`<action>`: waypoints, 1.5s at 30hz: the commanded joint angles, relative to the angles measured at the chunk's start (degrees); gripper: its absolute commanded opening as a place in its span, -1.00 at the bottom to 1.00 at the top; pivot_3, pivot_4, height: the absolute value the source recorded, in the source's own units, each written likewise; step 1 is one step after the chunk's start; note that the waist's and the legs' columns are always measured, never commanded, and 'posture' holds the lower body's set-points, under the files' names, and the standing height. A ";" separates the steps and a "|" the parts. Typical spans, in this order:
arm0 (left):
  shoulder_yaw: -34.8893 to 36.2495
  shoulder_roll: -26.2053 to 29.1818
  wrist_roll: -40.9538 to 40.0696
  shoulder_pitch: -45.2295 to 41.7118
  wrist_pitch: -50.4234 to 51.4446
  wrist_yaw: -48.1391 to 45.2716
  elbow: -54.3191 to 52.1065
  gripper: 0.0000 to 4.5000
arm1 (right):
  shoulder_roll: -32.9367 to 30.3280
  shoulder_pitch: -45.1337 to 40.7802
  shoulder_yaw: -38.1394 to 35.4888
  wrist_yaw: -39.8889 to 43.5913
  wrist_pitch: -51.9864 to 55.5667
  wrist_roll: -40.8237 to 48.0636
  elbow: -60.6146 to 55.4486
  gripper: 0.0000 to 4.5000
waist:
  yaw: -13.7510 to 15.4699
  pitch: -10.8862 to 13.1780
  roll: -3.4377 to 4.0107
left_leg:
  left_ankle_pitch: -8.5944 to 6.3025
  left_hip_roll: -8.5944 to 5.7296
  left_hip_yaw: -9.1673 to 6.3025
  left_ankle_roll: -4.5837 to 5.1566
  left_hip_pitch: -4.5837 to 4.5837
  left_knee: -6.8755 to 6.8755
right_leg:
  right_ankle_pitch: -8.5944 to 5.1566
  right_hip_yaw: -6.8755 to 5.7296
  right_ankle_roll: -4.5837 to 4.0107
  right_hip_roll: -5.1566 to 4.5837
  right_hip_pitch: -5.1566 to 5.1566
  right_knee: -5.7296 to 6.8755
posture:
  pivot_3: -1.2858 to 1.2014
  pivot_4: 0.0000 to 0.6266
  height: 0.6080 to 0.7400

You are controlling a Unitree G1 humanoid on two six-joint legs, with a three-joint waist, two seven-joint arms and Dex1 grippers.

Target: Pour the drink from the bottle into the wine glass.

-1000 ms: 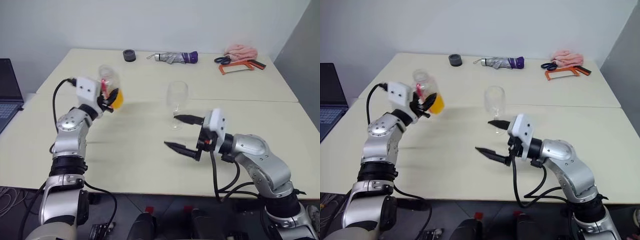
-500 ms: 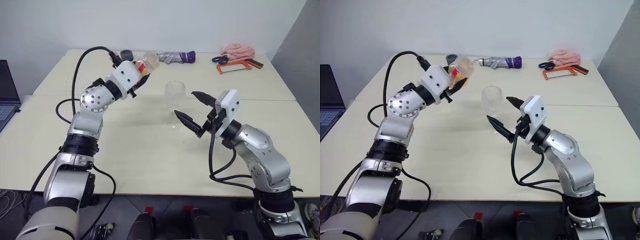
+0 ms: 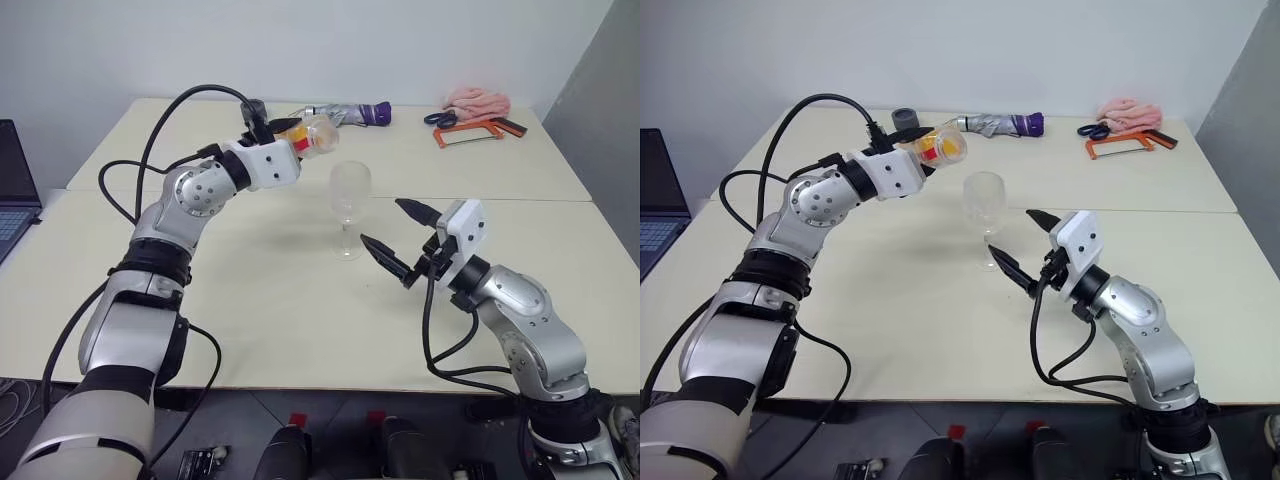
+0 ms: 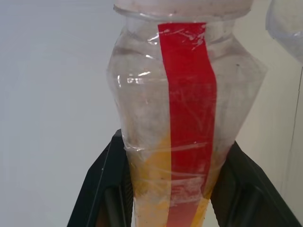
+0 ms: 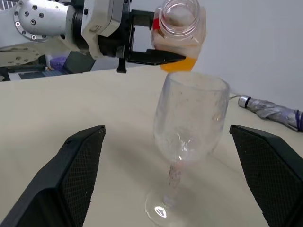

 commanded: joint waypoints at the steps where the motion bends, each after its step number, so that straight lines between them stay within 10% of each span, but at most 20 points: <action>1: -1.16 1.18 3.46 -3.82 -4.05 4.58 1.18 -0.25 | -0.30 0.03 -1.09 -0.30 -0.96 0.39 -3.39 1.00 | 0.02 0.00 0.00 | 0.00 0.00 -0.01 0.00 0.00 0.00 | 0.00 -0.01 0.00 0.00 0.00 0.00 | 0.03 -0.52 1.00; 45: -11.22 2.65 20.96 -13.34 -8.00 26.33 9.74 -0.25 | 6.27 6.54 4.47 -8.88 -1.54 -4.50 -7.11 1.00 | 0.01 0.00 -0.01 | 0.01 -0.04 0.10 -0.02 -0.05 0.03 | 0.00 -0.04 0.00 0.01 -0.03 0.05 | 0.03 -0.52 1.00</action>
